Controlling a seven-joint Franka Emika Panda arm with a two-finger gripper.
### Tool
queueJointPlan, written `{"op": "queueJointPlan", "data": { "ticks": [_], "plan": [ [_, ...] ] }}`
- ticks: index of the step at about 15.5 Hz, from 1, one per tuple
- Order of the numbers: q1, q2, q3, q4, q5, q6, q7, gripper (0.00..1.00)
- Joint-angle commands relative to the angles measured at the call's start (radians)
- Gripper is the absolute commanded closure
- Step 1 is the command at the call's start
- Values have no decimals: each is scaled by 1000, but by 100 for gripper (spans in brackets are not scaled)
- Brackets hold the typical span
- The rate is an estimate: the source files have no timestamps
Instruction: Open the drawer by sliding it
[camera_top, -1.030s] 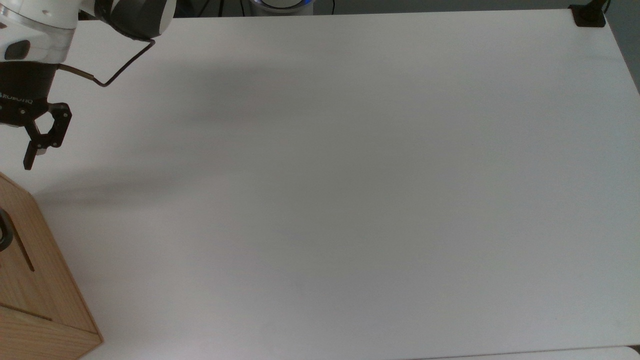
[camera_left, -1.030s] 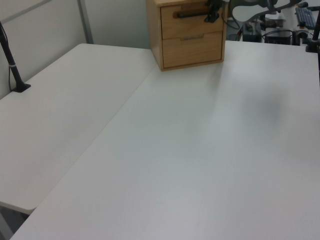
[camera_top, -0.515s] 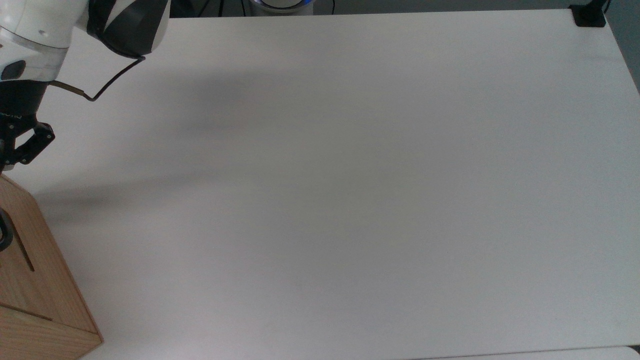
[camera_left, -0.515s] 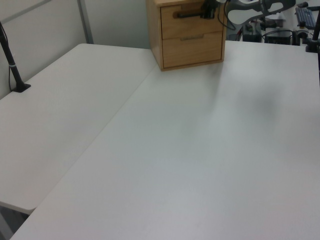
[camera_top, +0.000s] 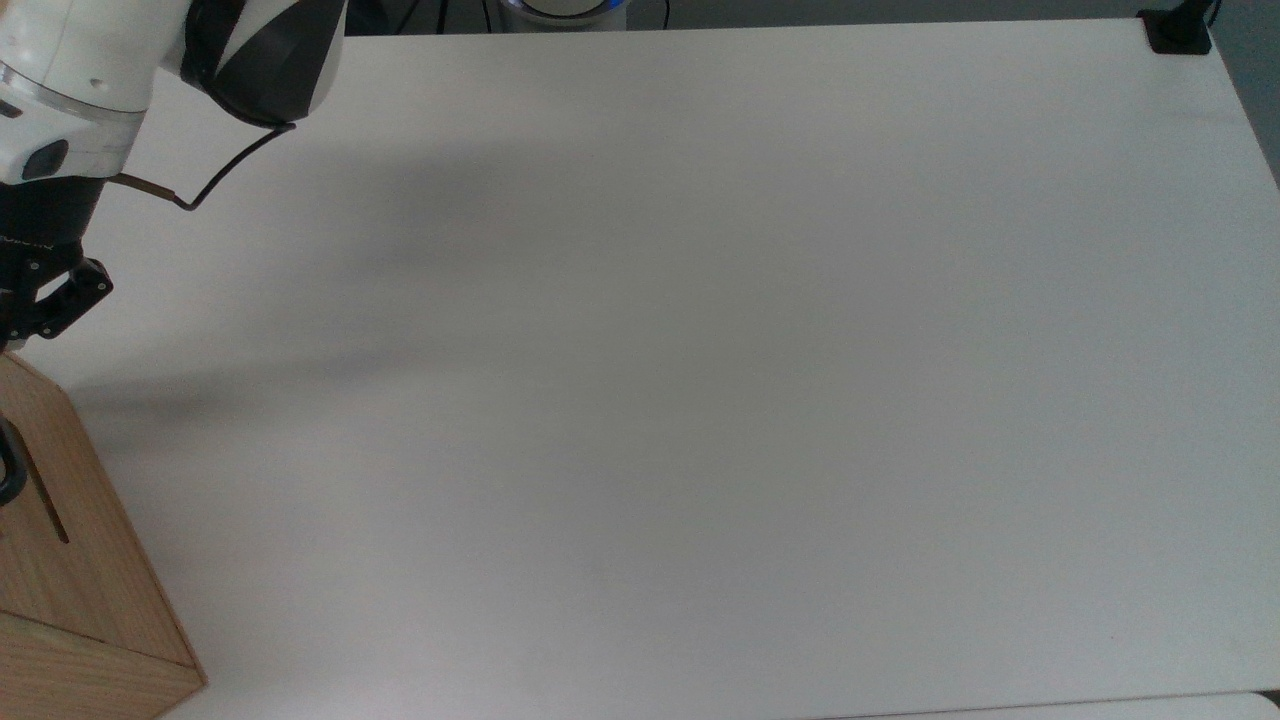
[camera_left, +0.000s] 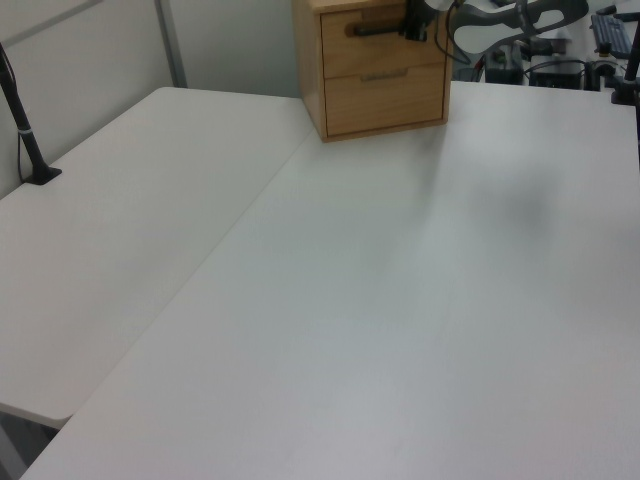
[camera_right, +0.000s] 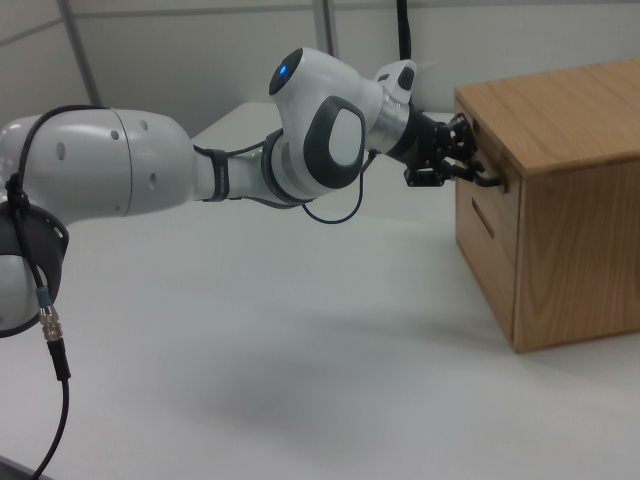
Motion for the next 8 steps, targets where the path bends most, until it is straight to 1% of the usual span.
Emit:
{"op": "queueJointPlan", "data": {
  "ticks": [1,6,8],
  "plan": [
    [27,-60,3,-38,-2,8,23,98],
    [93,-247,4,-243,4,-2,26,98],
    [136,-320,6,-331,4,-33,38,98]
  ]
}}
